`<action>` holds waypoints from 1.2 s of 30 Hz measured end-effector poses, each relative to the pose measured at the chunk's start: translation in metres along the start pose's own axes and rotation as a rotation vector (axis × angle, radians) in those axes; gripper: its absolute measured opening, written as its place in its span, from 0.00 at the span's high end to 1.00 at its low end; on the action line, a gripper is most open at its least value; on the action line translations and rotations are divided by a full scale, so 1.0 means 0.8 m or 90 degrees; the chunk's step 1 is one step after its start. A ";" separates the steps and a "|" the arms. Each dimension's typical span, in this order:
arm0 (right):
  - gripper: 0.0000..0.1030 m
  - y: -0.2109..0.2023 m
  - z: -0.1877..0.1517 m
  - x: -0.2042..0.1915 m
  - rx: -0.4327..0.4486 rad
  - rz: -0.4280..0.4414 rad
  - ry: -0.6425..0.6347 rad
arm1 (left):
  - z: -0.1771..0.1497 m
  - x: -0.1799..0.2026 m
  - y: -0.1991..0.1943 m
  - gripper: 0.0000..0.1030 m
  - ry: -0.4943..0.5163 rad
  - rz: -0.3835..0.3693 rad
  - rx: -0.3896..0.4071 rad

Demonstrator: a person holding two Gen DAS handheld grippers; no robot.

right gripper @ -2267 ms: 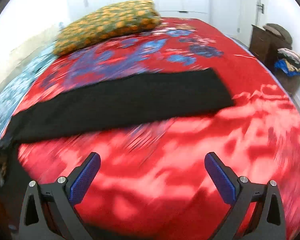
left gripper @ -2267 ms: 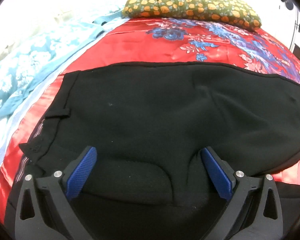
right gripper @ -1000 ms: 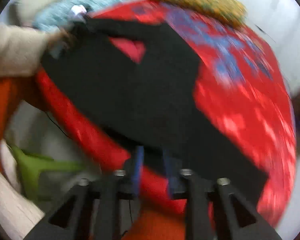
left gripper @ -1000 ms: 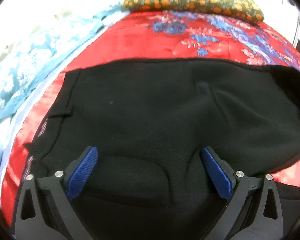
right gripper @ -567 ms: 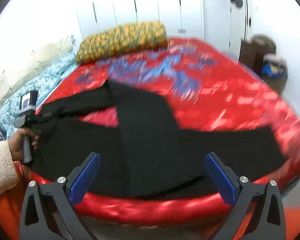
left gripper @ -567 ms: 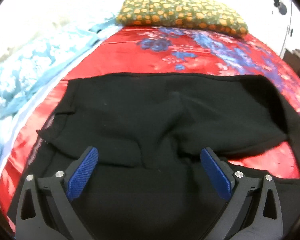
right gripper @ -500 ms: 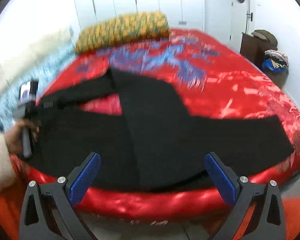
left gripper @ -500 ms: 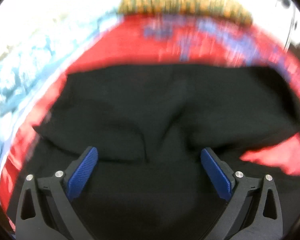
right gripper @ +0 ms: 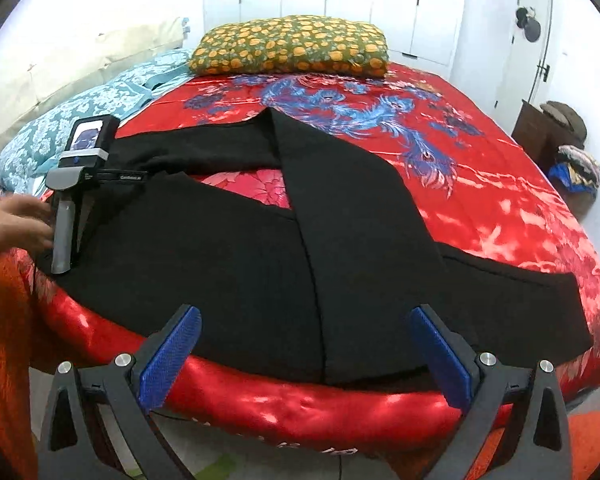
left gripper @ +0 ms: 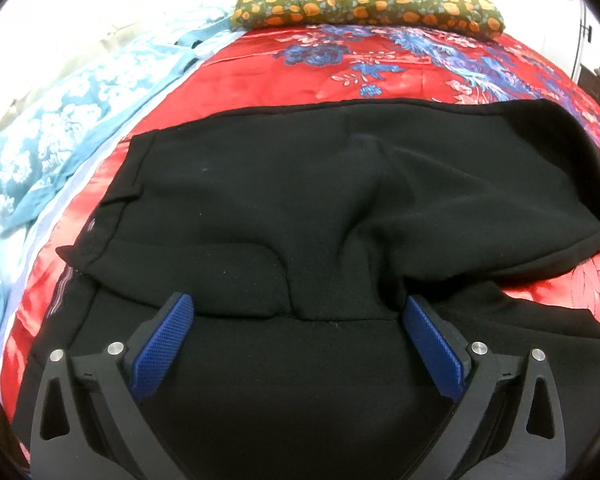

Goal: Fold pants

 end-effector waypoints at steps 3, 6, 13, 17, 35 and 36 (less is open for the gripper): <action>0.00 -0.005 0.001 0.006 0.012 0.009 0.015 | 0.000 0.001 0.000 0.00 0.000 0.000 0.000; 0.00 -0.006 0.002 0.010 0.014 0.013 0.023 | 0.000 0.001 0.001 0.00 0.000 -0.001 0.000; 0.00 -0.016 0.002 0.007 0.030 0.031 0.017 | 0.000 0.001 0.001 0.00 0.000 -0.001 0.000; 0.00 -0.025 0.001 0.008 0.043 0.032 0.016 | 0.000 0.001 0.001 0.00 0.000 -0.001 0.000; 0.00 -0.032 -0.008 0.019 0.036 0.033 0.036 | 0.000 0.001 0.001 0.00 -0.001 0.000 0.000; 0.00 -0.032 -0.008 0.019 0.035 0.033 0.035 | 0.001 0.001 0.001 0.00 -0.001 0.000 0.000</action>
Point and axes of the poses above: each gripper's, at about its wrist camera, not at the fingertips, and y roughly the way its jaws point, x to its right, z to its top, the point moved 2 cm from there along y, roughly the way its jaws point, and after that the axes turned 9 degrees about -z, right-handed, at the moved point
